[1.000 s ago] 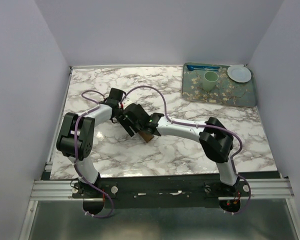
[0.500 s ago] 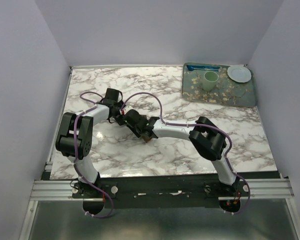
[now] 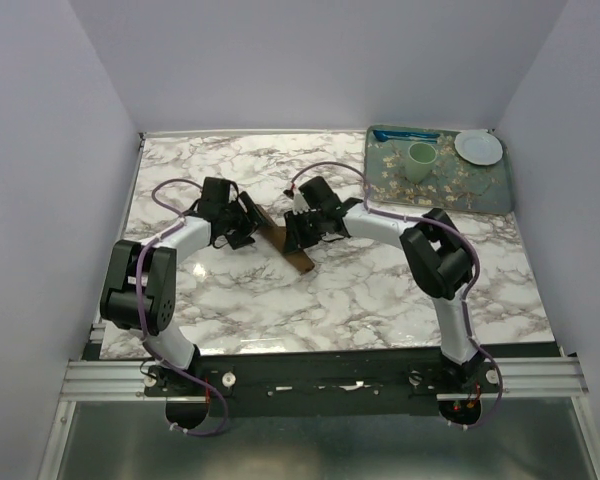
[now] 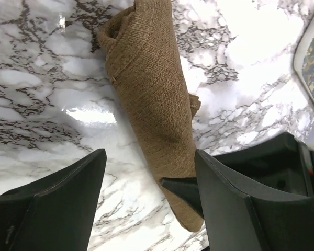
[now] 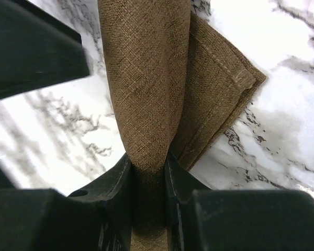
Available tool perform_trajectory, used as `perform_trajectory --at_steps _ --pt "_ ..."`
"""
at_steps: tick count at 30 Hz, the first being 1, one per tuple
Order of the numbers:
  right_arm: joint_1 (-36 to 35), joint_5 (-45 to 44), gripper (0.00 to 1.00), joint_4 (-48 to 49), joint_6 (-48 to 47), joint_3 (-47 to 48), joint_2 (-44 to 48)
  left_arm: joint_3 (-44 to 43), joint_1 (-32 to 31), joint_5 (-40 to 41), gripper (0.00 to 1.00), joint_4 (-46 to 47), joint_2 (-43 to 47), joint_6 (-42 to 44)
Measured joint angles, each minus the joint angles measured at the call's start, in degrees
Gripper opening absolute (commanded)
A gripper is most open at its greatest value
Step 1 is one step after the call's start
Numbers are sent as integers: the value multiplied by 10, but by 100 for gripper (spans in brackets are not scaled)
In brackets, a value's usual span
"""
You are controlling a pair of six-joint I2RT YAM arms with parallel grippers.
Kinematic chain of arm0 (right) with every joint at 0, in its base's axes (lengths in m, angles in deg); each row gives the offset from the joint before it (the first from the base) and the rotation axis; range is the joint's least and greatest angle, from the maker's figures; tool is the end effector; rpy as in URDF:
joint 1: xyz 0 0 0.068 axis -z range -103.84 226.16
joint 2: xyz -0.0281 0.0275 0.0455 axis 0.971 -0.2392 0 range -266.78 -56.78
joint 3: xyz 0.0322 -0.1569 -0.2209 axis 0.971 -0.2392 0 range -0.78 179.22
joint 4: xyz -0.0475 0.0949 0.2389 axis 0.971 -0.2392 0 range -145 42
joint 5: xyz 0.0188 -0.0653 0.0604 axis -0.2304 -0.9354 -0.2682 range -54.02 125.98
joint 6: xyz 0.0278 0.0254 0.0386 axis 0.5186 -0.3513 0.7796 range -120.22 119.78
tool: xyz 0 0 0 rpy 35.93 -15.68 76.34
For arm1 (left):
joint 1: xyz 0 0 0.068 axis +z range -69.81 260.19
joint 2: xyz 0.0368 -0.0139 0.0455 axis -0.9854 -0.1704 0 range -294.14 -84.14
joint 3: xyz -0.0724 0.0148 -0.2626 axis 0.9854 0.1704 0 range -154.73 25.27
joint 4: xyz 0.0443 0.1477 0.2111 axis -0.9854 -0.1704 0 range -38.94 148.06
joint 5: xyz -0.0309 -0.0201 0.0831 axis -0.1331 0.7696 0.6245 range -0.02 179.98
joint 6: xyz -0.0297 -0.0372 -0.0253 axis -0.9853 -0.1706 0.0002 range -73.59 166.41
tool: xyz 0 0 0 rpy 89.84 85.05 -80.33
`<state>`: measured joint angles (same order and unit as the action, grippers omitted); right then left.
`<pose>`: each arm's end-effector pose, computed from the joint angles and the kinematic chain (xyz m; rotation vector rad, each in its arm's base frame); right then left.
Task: Fold the napkin, place the utensils inside, and roll it up
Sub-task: Roll the napkin with the utensil
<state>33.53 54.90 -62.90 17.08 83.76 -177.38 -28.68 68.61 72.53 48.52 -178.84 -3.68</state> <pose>0.3273 0.3170 0.1615 -0.7167 2.4910 0.8317 0.3263 -0.0778 0.1792 -0.7151 2.4808 -0.8167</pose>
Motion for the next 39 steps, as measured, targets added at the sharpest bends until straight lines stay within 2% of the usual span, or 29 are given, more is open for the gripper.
perform_trajectory --at_steps 1,6,10,14,18,19,23,26,29,35,39 --pt "17 47 28 2 12 1 -7 0 0 -1 78 3 3 0" --pt "51 166 28 11 47 7 -38 0 -6 -4 78 17 0 0" --pt "52 221 29 16 64 8 -52 -10 -18 -4 75 18 -23 1" --pt "52 242 32 18 76 8 -58 -25 -24 5 66 9 -50 5" --pt "57 252 45 21 86 8 -60 -29 -24 19 61 -2 -56 10" --pt "57 252 51 21 86 8 -60 -29 -24 22 60 -3 -56 10" --pt "57 245 61 19 89 3 -53 -29 -24 26 59 -4 -56 14" --pt "52 205 71 9 74 -4 -26 -29 -24 26 59 -4 -56 15" --pt "38 126 84 -15 44 -6 15 -28 -24 25 58 -4 -56 14" --pt "-60 -113 95 -27 -30 -7 96 -28 -24 20 59 -3 -58 14" --pt "-127 -245 96 -25 -73 -9 96 -31 -23 7 59 0 -66 13"
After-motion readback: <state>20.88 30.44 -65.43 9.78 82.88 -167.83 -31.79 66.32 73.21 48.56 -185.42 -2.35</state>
